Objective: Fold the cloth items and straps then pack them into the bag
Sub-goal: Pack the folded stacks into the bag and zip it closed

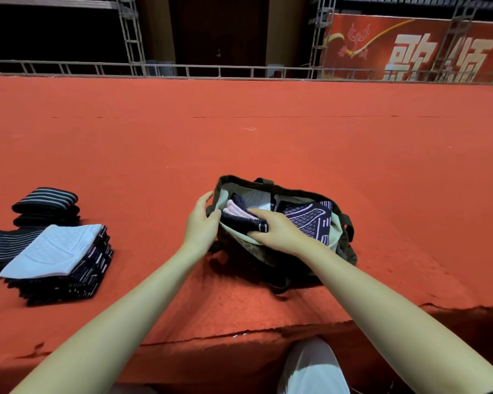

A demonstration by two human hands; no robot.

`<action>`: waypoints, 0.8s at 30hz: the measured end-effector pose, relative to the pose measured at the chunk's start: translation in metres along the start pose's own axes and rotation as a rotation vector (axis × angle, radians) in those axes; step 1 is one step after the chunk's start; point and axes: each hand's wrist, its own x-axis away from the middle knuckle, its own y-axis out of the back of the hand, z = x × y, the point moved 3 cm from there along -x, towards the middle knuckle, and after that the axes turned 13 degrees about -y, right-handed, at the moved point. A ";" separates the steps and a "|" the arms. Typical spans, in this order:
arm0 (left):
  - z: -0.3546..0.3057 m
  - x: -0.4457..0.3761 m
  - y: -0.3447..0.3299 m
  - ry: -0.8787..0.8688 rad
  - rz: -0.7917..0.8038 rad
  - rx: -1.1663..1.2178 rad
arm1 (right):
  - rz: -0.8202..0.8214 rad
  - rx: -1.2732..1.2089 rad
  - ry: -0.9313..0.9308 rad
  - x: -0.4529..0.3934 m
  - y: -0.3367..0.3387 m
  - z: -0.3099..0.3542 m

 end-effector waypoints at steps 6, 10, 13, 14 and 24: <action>-0.002 -0.014 0.006 -0.089 0.027 0.002 | 0.136 -0.032 -0.090 -0.004 0.001 -0.001; -0.009 -0.012 0.009 -0.389 -0.025 -0.397 | 0.092 -0.191 -0.113 -0.001 0.002 -0.004; -0.018 -0.020 0.000 -0.791 0.087 -0.618 | 0.027 -0.336 -0.133 0.001 0.003 -0.004; -0.019 -0.024 -0.007 -0.859 0.207 -0.620 | 0.016 -0.302 -0.117 0.002 0.002 -0.005; 0.000 -0.049 -0.020 -0.796 0.690 -1.132 | -0.115 -0.081 -0.142 0.018 0.002 -0.026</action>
